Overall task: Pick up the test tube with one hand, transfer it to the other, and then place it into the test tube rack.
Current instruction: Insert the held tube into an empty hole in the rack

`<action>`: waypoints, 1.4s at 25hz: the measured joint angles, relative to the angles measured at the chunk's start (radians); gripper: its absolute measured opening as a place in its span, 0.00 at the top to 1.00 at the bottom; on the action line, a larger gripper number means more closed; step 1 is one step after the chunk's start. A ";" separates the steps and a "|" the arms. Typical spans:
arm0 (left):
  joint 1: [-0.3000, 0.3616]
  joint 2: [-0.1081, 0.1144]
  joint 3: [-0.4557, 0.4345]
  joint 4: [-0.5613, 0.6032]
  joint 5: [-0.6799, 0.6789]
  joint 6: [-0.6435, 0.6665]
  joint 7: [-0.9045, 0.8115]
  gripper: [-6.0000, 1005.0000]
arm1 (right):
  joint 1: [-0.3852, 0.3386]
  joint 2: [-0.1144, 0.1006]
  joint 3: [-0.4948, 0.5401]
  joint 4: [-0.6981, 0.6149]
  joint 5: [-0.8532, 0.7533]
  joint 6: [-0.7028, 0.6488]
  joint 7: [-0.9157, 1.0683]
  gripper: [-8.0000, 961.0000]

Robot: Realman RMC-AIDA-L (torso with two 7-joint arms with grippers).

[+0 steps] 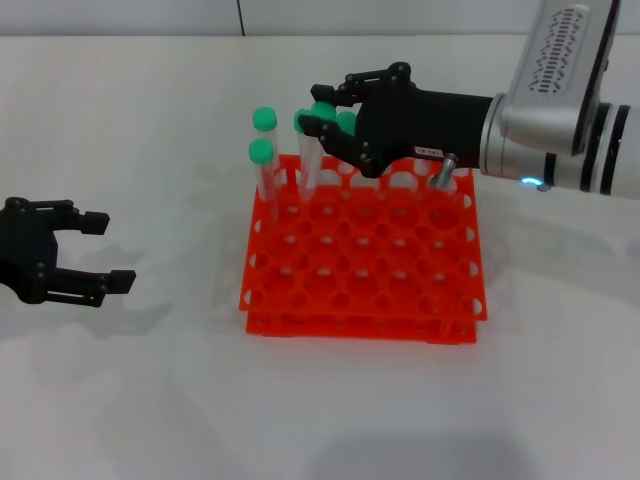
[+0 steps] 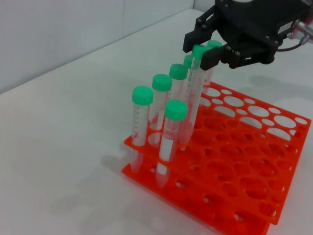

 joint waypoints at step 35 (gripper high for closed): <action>-0.001 -0.002 0.005 -0.012 0.005 0.003 0.014 0.13 | 0.022 0.000 -0.055 -0.004 0.006 0.044 0.009 0.71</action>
